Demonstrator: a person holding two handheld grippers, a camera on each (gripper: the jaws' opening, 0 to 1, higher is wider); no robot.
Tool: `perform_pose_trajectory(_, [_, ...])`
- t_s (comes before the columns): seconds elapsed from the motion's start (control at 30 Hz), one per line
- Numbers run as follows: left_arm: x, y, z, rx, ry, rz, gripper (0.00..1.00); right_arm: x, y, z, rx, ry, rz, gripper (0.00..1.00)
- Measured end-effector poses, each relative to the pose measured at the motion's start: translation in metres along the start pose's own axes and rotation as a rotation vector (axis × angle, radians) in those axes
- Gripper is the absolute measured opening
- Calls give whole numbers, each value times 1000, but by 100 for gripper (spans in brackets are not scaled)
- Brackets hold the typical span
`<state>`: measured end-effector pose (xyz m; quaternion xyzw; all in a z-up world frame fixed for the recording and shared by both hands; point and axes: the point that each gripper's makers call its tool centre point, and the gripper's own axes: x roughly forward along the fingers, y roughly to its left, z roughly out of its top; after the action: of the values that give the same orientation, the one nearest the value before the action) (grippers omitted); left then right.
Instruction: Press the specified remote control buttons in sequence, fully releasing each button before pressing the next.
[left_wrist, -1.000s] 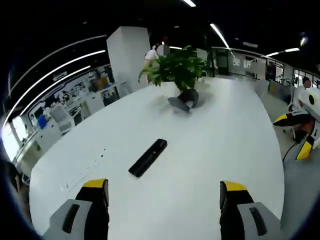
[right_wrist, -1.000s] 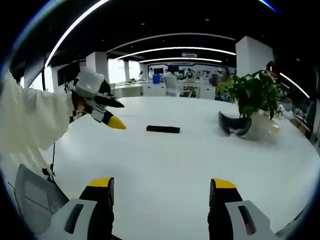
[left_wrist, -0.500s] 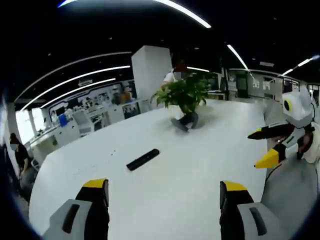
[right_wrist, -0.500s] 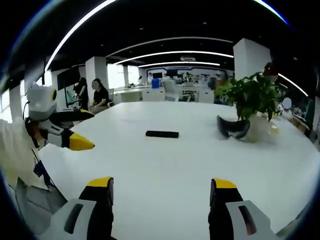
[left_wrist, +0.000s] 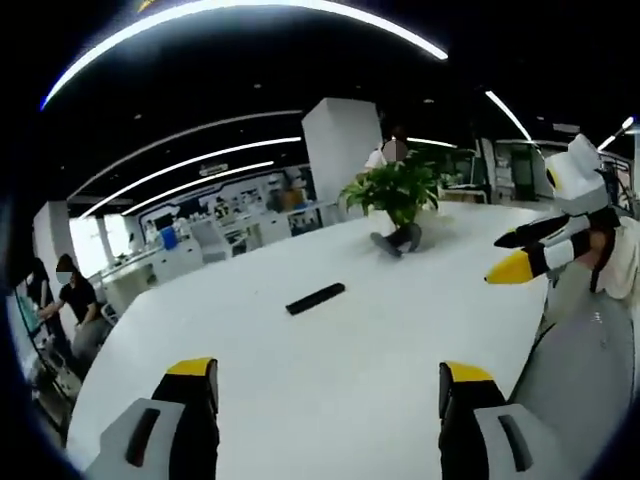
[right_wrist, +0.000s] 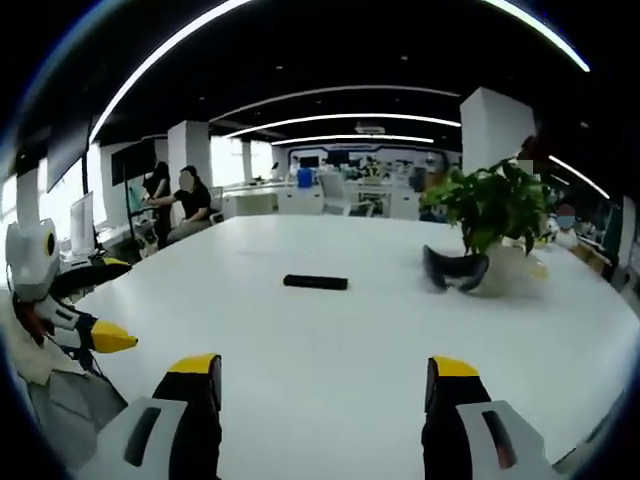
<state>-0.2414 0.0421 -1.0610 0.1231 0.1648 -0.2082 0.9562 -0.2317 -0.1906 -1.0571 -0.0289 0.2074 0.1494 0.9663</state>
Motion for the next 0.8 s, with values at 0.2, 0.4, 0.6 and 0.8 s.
perform_pose_trajectory(0.2, [-1,2,-20,19,48,31,93,-1,-13,-9,60,8,-28,86])
perform_pose_trajectory(0.4, [2,2,-21,63,48,49,94,2,-13,-11,17,18,-62,87])
perform_pose_trajectory(0.6, [3,12,-17,-19,24,91,98,1,-13,-13,7,18,-64,84])
perform_pose_trajectory(0.8, [2,17,-18,-3,32,116,98,1,-15,-14,14,23,-74,83])
